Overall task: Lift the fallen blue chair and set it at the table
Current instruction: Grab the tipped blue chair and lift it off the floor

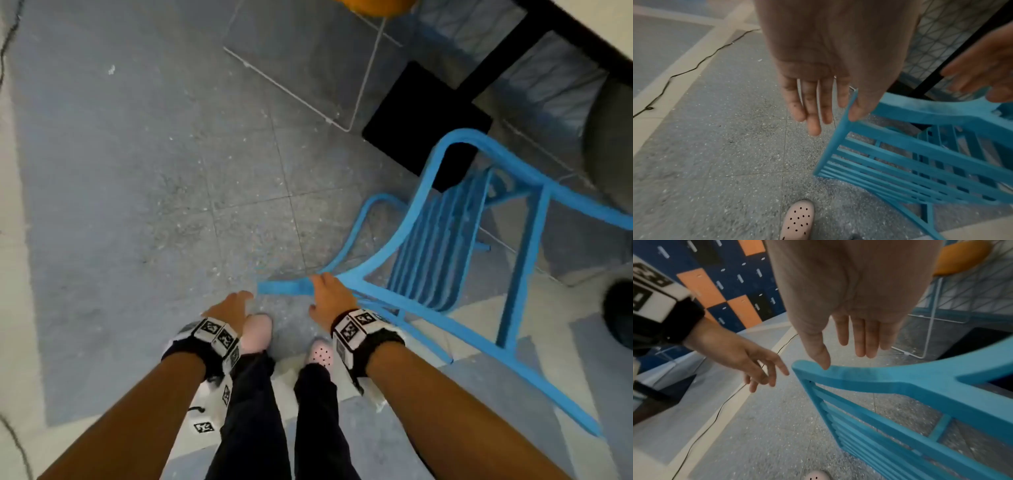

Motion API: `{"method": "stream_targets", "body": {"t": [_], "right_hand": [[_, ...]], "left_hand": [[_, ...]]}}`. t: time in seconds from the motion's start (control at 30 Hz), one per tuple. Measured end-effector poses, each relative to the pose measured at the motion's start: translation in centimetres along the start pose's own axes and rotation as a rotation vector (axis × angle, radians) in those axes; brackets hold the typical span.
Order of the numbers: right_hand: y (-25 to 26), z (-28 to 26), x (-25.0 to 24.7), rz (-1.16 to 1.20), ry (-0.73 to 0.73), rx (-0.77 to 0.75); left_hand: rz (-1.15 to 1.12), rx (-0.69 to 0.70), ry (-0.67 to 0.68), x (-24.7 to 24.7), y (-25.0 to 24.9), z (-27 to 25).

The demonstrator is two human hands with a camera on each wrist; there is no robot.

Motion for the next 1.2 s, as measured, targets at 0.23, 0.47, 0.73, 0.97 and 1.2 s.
{"method": "stream_targets", "body": {"t": [0.23, 0.47, 0.73, 0.97, 1.2], "right_hand": [[3.9, 8.0, 3.6, -0.148, 0.256, 0.017], [5.9, 9.0, 3.8, -0.178, 0.319, 0.078], [7.4, 5.0, -1.5, -0.139, 0.180, 0.067], [9.3, -2.3, -13.1, -0.076, -0.009, 0.056], [7.9, -12.7, -22.9, 0.259, -0.119, -0.013]], "left_hand": [[0.019, 0.106, 0.169, -1.6, -0.7, 3.9], [-0.004, 0.133, 0.151, -1.6, 2.0, 1.7], [-0.086, 0.204, 0.047, -3.9, 1.7, -2.4], [-0.449, 0.306, -0.217, -8.0, -4.3, -4.7], [-0.326, 0.508, -0.371, -15.5, -9.8, -10.7]]}}
Point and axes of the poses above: each hand's wrist, its own z-axis towards the middle knuckle, its own x-axis out of the palm, y = z × x, the point moved 2 cm from there along z, towards the middle knuckle, and after that the axes turned 4 degrees about -y, right-handed, at the moved point
